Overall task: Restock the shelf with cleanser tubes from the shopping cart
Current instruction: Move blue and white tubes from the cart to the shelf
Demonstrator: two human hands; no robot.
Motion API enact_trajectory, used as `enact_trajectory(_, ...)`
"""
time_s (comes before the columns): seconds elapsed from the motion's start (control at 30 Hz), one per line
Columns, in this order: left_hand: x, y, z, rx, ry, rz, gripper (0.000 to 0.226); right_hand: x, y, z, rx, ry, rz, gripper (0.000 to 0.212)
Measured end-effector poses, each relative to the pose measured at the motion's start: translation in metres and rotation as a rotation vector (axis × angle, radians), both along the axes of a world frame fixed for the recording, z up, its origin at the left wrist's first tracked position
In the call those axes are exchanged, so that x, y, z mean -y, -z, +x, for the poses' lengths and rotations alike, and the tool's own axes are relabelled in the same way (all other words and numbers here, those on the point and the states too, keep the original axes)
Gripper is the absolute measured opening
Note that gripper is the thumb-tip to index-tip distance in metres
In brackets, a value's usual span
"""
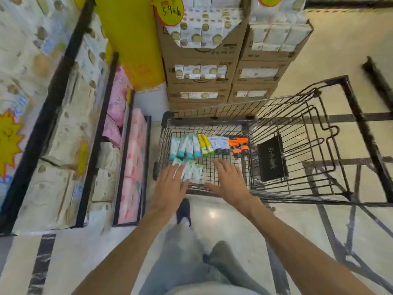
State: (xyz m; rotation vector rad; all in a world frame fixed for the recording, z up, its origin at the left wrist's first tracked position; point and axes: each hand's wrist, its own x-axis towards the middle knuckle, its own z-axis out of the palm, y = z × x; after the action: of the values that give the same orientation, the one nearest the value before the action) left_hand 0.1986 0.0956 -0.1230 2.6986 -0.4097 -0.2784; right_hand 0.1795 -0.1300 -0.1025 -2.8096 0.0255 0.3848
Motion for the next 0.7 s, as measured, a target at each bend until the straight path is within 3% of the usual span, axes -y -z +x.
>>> enact_trajectory(0.37, 0.027, 0.088, 0.112, -0.372, 0.031, 0.088, 0.052, 0.017, 0.095, 0.102, -0.271, 0.124, 0.034, 0.088)
enact_trajectory(0.7, 0.065, 0.238, 0.134, -0.720, -0.106, 0.144, 0.045, 0.026, 0.229, 0.130, -0.478, 0.163, 0.119, 0.083)
